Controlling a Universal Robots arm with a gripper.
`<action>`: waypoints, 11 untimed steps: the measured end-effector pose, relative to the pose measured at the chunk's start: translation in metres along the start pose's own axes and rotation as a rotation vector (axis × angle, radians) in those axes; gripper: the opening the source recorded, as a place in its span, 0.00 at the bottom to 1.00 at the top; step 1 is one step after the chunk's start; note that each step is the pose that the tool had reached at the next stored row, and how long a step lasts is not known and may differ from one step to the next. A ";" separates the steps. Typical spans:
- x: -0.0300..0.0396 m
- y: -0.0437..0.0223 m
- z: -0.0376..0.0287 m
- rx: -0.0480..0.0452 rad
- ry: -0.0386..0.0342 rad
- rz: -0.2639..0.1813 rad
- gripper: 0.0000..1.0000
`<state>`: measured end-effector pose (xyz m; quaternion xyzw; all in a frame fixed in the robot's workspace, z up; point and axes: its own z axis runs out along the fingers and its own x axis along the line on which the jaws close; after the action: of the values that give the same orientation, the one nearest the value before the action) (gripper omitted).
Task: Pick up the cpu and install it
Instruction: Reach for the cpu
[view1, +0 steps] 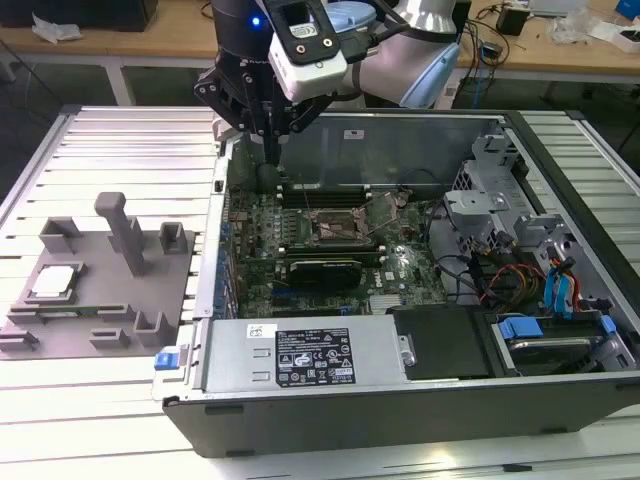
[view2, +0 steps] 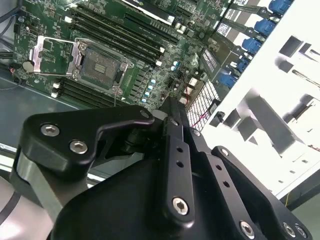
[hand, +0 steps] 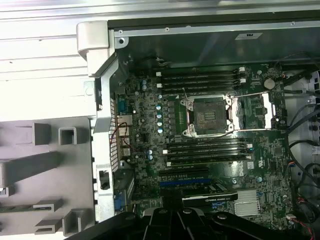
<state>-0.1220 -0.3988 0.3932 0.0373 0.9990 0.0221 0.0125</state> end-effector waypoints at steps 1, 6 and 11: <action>0.0007 0.0000 0.0000 0.0000 -0.0001 0.000 0.11; 0.0079 -0.0006 -0.0003 0.0001 0.0001 0.000 0.11; 0.0156 -0.0012 -0.0005 0.0001 0.0001 0.000 0.11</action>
<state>-0.1377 -0.3988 0.3933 0.0374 0.9990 0.0221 0.0125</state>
